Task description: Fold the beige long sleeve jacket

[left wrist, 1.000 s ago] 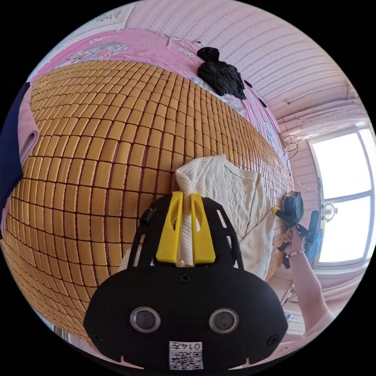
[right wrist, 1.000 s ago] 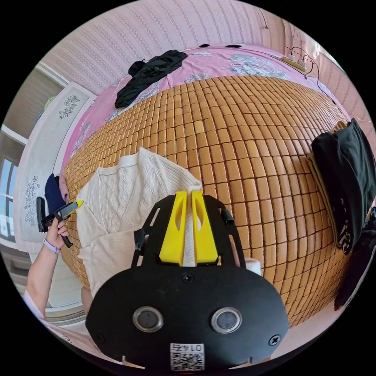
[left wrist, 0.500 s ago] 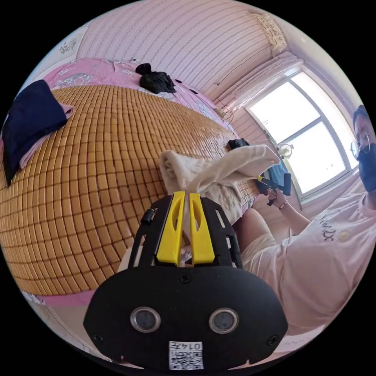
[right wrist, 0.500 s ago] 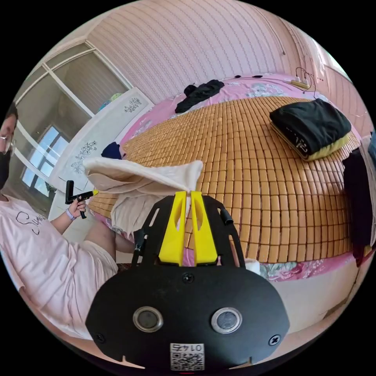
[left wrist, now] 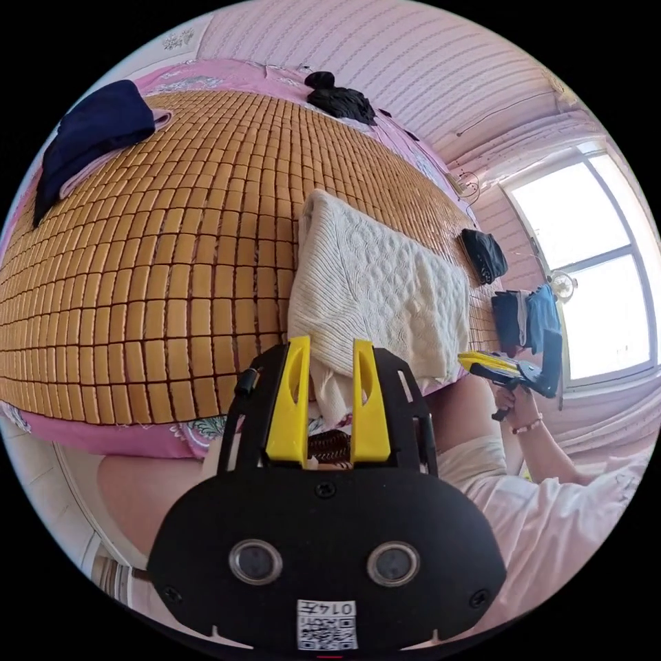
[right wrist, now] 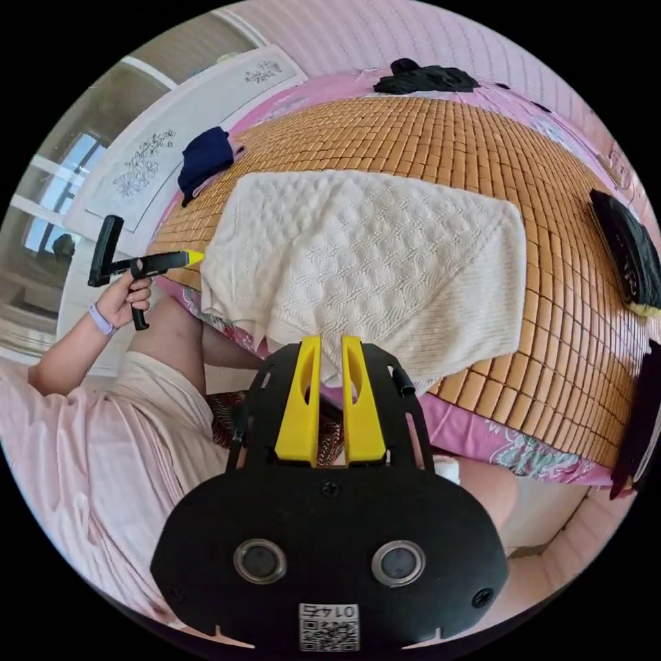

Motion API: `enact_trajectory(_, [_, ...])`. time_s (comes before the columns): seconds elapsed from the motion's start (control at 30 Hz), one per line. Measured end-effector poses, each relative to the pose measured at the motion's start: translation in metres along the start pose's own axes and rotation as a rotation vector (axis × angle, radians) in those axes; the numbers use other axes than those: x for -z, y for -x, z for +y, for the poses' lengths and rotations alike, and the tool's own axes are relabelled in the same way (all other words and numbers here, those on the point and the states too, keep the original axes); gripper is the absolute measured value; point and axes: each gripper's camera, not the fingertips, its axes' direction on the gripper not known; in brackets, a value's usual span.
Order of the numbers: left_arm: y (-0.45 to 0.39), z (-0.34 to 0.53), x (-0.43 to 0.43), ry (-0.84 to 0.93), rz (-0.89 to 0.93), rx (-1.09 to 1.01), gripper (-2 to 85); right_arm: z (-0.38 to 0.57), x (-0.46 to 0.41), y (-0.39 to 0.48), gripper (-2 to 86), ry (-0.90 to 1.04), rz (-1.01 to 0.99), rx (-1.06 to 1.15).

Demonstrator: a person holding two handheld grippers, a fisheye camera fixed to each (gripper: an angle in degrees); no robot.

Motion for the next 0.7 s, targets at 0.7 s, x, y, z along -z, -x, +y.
enact_trajectory(0.7, [-0.036, 0.060, -0.088, -0.076, -0.338, -0.198, 3.1, -0.040, -0.077, 0.024, 0.2, -0.031, 0.029, 0.112])
